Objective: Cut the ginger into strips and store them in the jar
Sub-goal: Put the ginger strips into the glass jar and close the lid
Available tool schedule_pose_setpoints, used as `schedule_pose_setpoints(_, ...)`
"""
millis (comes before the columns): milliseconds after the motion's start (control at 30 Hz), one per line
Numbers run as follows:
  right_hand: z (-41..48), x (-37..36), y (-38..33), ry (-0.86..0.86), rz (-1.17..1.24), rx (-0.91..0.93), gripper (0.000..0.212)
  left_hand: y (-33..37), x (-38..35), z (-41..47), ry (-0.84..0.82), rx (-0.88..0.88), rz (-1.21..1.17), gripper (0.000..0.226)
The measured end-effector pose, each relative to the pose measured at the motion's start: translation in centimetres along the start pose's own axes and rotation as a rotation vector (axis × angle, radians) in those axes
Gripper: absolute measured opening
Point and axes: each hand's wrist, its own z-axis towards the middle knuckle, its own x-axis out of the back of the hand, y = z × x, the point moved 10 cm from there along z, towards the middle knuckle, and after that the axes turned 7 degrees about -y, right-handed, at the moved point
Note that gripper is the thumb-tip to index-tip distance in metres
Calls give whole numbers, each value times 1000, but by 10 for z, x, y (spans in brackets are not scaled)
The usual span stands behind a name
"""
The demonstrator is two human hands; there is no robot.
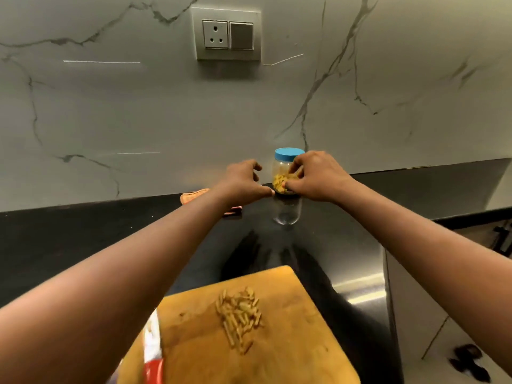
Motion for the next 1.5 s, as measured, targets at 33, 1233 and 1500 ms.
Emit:
schedule_pose_setpoints(33,18,-1,11,17,-13,-24,37,-2,-2,13,6,13,-1,69)
schedule_pose_setpoints(1233,-51,-21,-178,-235,-140,191,62,-84,33,-161,27,-15,-395,83)
schedule_pose_setpoints(1500,-58,-23,-198,-234,-95,224,68,-83,44,-177,144,-39,-380,63)
